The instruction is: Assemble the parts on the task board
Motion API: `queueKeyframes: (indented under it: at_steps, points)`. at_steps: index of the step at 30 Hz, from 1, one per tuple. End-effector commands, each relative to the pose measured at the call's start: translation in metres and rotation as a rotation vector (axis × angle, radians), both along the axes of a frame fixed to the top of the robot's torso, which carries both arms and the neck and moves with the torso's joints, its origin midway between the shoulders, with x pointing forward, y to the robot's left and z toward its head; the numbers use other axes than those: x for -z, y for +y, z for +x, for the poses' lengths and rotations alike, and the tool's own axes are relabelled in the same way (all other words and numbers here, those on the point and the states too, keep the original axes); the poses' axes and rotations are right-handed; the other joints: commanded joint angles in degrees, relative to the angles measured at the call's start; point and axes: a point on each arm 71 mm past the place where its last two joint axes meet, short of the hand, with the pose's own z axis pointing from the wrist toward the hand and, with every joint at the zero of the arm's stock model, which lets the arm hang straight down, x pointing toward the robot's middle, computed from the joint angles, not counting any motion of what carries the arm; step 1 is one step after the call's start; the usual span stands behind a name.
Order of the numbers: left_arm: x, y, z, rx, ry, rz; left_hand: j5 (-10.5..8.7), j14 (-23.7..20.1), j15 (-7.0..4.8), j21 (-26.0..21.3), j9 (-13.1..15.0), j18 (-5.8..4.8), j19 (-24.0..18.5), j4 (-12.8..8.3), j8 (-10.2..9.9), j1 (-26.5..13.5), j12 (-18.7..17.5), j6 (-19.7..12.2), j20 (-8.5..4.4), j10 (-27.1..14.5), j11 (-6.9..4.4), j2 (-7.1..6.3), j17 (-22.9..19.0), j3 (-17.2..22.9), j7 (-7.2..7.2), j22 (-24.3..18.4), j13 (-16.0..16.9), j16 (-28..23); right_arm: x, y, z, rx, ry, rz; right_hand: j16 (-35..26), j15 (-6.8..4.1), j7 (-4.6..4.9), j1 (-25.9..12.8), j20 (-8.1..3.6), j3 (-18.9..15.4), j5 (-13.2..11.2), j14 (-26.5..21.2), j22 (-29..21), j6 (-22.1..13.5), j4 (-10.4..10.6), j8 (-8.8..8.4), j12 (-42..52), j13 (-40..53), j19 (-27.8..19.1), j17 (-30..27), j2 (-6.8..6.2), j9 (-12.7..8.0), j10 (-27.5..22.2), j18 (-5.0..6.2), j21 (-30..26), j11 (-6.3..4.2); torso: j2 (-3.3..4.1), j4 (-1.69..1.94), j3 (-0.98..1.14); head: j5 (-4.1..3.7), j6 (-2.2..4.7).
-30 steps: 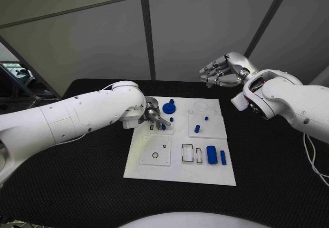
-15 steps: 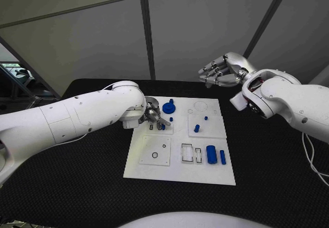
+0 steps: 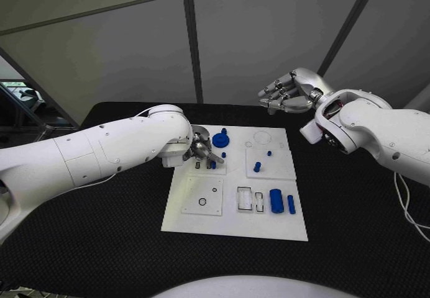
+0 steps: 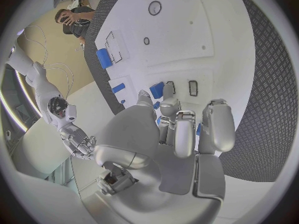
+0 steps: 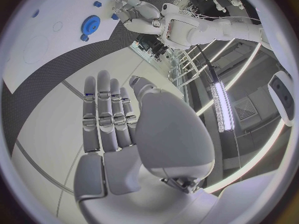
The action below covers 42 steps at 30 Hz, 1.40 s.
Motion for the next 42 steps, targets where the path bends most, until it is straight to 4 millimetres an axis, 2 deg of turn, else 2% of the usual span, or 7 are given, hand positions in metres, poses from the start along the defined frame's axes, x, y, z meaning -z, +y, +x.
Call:
queueKeyframes:
  at_steps: [1, 13, 21, 31, 38, 41, 42]
  points:
    - [-0.002, -0.002, 0.0, 0.004, -0.013, -0.007, 0.17, 5.1, -0.56, 0.3, 0.4, 0.45, 0.1, -0.4, 0.5, 0.7, 0.2, -0.3, -0.17, 0.4, 0.03, 0.11, 12.5, 0.2, -0.31, 0.1, 0.1, 0.3, 0.0, 0.001, 0.0, -0.011, 0.002, -0.011, -0.3, 0.3, 0.18, -0.6, 0.3, 0.3, 0.3, 0.2, -0.1, 0.2, -0.2, -0.28, -0.3, -0.1, 0.1, -0.1, 0.11, 0.1, 0.3, 0.19, -0.4, -0.03, 0.0, -0.04, -0.02, -0.09, -0.08]
    - [-0.002, -0.002, 0.0, 0.005, -0.015, -0.009, 0.19, 5.1, -0.68, 0.3, 2.0, 0.45, 0.1, -1.3, 1.4, 2.3, 0.1, -0.9, -0.3, 0.5, -0.1, 0.93, 12.5, 1.5, -0.43, 0.3, 0.2, 0.2, 0.001, 0.001, 0.001, -0.015, 0.009, -0.021, -0.8, 0.35, 0.22, -0.5, 0.34, 0.5, 0.9, 0.1, -0.3, 0.3, -0.3, -0.33, -0.5, -0.2, 0.0, -0.1, 0.16, 0.1, 0.2, 0.19, -0.7, 0.02, 0.04, 0.0, -0.01, -0.12, -0.08]
    - [-0.003, -0.002, 0.001, 0.0, -0.025, -0.02, 0.22, 5.1, -0.99, 0.2, 3.6, 0.48, 0.0, -4.0, 1.8, 6.4, -0.3, -2.1, -0.54, 0.2, -0.47, 2.61, 12.4, 5.2, -0.83, 0.4, 0.0, 0.1, 0.001, 0.001, 0.002, -0.016, 0.01, -0.024, -1.2, 0.38, 0.24, -0.4, 0.38, 0.8, 1.8, 0.1, -0.4, 0.4, -0.6, -0.39, -0.6, -0.3, 0.1, -0.2, 0.24, 0.1, 0.3, 0.19, -1.0, 0.04, 0.03, 0.0, -0.02, -0.06, -0.22]
    - [-0.003, 0.0, 0.0, -0.024, -0.013, -0.06, 0.32, 5.0, -1.39, -0.2, 4.5, 0.56, -0.3, -7.1, 1.2, 10.8, -1.5, -3.3, -0.94, -0.6, -0.91, 2.46, 12.2, 11.8, -1.24, 0.3, -0.7, 0.0, 0.002, 0.001, 0.003, -0.016, 0.007, -0.025, -1.4, 0.4, 0.27, -0.3, 0.39, 0.9, 2.1, 0.1, -0.5, 0.3, -0.7, -0.44, -0.7, -0.4, 0.1, -0.2, 0.27, 0.1, 0.2, 0.19, -1.1, 0.06, 0.01, 0.01, -0.01, -0.06, -0.17]
    - [-0.004, 0.004, -0.001, -0.046, -0.013, -0.091, 0.35, 5.0, -1.39, -0.2, 5.5, 0.53, -0.3, -9.0, 0.9, 11.9, -2.5, -3.9, -1.1, -0.7, -0.86, -0.34, 12.2, 21.7, -1.08, 0.8, -1.0, 0.0, 0.002, 0.0, 0.003, -0.014, 0.007, -0.025, -1.4, 0.39, 0.27, -0.2, 0.39, 1.0, 2.2, 0.1, -0.5, 0.3, -0.7, -0.45, -0.7, -0.4, 0.1, -0.2, 0.28, 0.1, 0.2, 0.19, -1.2, 0.05, 0.01, 0.02, 0.01, -0.01, -0.16]
    - [-0.004, 0.008, -0.002, -0.077, 0.0, -0.123, -0.02, 4.9, -1.44, -0.2, 7.6, 0.58, -0.2, -8.6, 1.6, 6.3, -2.5, -4.0, -1.0, 0.0, 0.2, -6.46, 12.1, 36.5, -0.98, 1.3, -0.8, -0.1, 0.002, 0.0, 0.004, -0.014, 0.005, -0.027, -1.4, 0.39, 0.27, -0.2, 0.39, 1.0, 2.2, 0.1, -0.5, 0.3, -0.7, -0.45, -0.7, -0.4, 0.1, -0.2, 0.28, 0.1, 0.2, 0.19, -1.2, 0.05, 0.01, 0.02, -0.02, -0.02, -0.05]
    - [-0.004, 0.009, -0.002, -0.087, 0.002, -0.132, 0.09, 4.9, -1.26, -0.3, 8.0, 0.54, -0.2, -9.1, 1.9, 5.5, -2.3, -4.0, -0.88, 0.1, -0.32, -7.66, 12.1, 39.6, -1.05, 1.4, -0.6, -0.1, 0.002, 0.0, 0.004, -0.014, 0.004, -0.028, -1.4, 0.39, 0.27, -0.2, 0.39, 1.0, 2.2, 0.1, -0.5, 0.3, -0.7, -0.45, -0.7, -0.4, 0.1, -0.2, 0.28, 0.1, 0.2, 0.19, -1.2, 0.05, 0.01, 0.01, -0.01, -0.03, -0.05]
